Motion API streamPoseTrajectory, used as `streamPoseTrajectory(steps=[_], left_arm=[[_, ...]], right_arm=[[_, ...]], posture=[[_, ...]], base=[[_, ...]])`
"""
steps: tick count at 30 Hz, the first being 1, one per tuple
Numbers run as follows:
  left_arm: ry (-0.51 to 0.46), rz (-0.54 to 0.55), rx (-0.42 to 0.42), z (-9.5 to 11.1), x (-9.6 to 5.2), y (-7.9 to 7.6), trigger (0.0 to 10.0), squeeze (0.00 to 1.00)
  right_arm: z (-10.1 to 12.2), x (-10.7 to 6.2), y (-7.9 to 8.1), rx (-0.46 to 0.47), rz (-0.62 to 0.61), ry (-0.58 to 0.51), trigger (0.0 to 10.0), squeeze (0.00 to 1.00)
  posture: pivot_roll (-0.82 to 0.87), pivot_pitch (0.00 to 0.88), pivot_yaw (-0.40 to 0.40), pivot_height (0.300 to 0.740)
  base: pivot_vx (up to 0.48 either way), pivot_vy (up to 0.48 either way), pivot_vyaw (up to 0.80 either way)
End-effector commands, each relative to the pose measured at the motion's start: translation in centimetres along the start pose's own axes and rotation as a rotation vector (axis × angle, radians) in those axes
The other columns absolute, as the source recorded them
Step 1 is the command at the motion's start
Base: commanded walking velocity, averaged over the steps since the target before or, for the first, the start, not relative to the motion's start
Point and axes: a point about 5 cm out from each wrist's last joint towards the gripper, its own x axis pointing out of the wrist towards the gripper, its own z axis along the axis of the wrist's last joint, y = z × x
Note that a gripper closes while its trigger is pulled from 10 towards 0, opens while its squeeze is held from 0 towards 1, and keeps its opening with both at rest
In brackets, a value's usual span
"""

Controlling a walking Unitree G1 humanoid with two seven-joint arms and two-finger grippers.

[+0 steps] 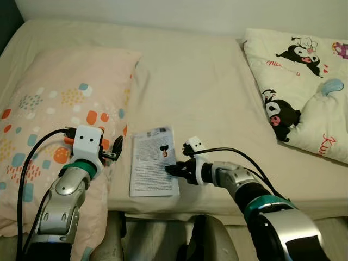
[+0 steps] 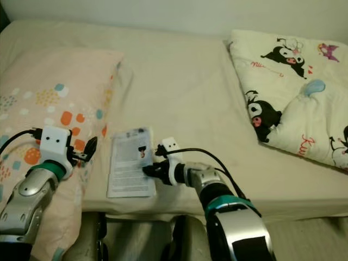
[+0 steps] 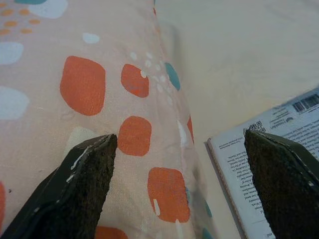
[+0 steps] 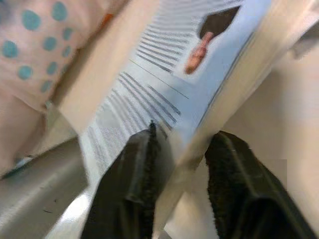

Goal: Clean up the room

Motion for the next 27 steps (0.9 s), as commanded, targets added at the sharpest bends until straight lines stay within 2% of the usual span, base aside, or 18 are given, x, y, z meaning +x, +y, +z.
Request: streamPoseTrajectory(steps=[1,12,15,18,19,21,22,24,27], left_arm=[[0.023,-0.008,-0.001,-0.6,0.1,-0.1,10.0,0.0],[0.054,-0.046,0.0,-1.9,-0.1,-1.4,10.0,0.0],[0.055,-0.042,-0.004,-2.1,-0.1,-1.5,10.0,0.0],[0.068,-0.032,-0.009,-2.8,-0.6,-1.5,10.0,0.0],[0.068,-0.032,-0.009,-2.8,-0.6,-1.5,10.0,0.0],[0.083,-0.023,-0.002,-3.6,-1.2,-1.6,10.0,0.0],[0.083,-0.023,-0.002,-3.6,-1.2,-1.6,10.0,0.0],[0.127,-0.005,0.059,-5.2,-2.1,-1.9,10.0,0.0],[0.138,-0.005,0.078,-5.6,-2.4,-2.1,10.0,0.0]], right_arm=[[-1.4,-0.4,-0.6,-0.006,-0.045,0.047,10.0,0.0],[-3.6,-2.5,-2.7,-0.006,-0.147,0.107,10.0,0.0],[-3.8,-3.2,-3.4,0.01,-0.205,0.077,10.0,0.0],[-3.2,-4.3,-4.7,0.003,-0.328,-0.032,10.0,0.0],[-3.2,-4.3,-4.7,0.003,-0.328,-0.032,10.0,0.0],[-1.9,-4.8,-5.2,-0.011,-0.405,-0.173,10.0,0.0],[-1.9,-4.8,-5.2,-0.011,-0.405,-0.173,10.0,0.0],[-1.6,-4.3,-4.2,-0.03,-0.453,-0.327,10.0,0.0],[-1.8,-4.2,-3.7,-0.01,-0.465,-0.369,10.0,0.0]], posture=[[0.25,0.164,-0.078,0.593],[0.22,0.127,-0.086,0.593],[0.21,0.112,-0.089,0.593],[0.2,0.096,-0.091,0.593],[0.2,0.096,-0.091,0.593],[0.18,0.073,-0.099,0.593],[0.18,0.073,-0.099,0.593],[0.16,0.039,-0.118,0.593],[0.16,0.039,-0.118,0.593]], base=[[0.0,0.0,0.0],[0.0,0.0,0.0],[0.0,0.0,0.0],[0.0,0.0,0.0],[0.0,0.0,0.0],[0.0,0.0,0.0],[0.0,0.0,0.0],[0.0,0.0,0.0],[0.0,0.0,0.0]])
